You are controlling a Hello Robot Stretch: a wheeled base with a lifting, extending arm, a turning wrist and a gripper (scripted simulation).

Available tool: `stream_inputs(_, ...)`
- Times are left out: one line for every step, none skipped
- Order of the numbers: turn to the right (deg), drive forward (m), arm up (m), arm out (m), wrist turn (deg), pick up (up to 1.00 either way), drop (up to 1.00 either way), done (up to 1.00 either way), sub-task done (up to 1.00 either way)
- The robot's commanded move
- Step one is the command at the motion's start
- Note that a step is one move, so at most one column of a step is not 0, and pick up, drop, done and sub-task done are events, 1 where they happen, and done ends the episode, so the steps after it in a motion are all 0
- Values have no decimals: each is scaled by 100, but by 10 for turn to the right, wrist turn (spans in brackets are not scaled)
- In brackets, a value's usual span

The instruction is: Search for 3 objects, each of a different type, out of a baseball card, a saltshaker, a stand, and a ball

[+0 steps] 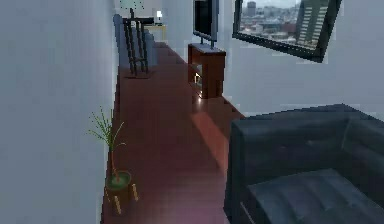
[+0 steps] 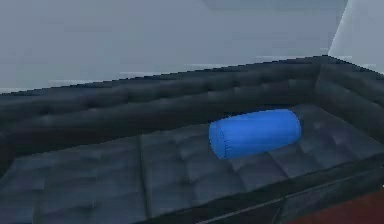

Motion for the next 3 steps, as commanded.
stream_inputs(0,100,0,0,0,0,0,0,0)
stream_inputs(0,100,0,0,0,0,0,0,0)
stream_inputs(-60,0,0,0,0,0,0,0,0)
